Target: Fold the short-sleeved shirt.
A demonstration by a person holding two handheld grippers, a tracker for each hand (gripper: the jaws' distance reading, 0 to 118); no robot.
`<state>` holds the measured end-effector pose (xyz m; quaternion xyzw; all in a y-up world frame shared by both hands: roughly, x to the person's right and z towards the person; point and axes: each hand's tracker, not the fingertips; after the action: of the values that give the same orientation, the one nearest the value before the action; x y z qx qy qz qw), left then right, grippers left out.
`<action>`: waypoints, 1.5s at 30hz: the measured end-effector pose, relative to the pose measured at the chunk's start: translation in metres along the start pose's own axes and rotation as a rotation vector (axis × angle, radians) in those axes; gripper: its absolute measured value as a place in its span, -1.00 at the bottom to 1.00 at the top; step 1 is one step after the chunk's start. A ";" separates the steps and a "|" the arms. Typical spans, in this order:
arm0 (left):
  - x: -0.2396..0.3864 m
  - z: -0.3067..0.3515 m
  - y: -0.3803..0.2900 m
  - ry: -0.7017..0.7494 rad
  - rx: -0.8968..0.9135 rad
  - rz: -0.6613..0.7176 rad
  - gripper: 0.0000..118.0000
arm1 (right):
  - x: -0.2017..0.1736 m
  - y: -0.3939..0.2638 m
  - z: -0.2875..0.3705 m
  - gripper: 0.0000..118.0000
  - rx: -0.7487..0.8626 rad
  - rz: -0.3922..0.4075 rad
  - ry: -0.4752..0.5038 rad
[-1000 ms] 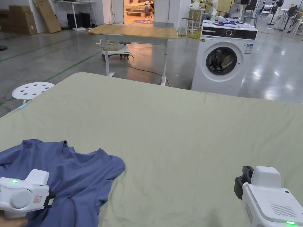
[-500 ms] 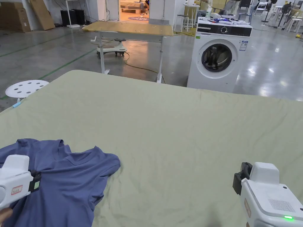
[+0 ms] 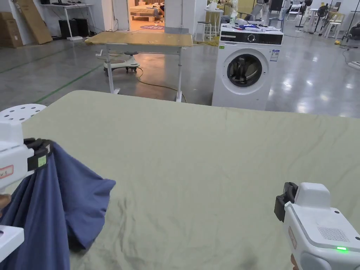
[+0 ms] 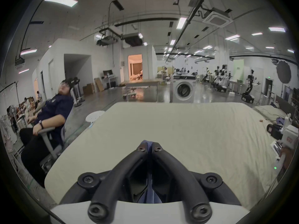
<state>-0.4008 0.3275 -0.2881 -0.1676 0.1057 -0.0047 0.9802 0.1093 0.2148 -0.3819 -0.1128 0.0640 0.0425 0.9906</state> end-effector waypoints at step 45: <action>0.237 -0.116 -0.052 -0.563 -0.084 -0.019 0.29 | 0.082 0.000 0.040 -0.96 0.017 -0.024 -0.138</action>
<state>-0.1921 0.2298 -0.4263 -0.2036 -0.1719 0.0373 0.9631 0.1947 0.2301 -0.3543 -0.1020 -0.0057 0.0380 0.9940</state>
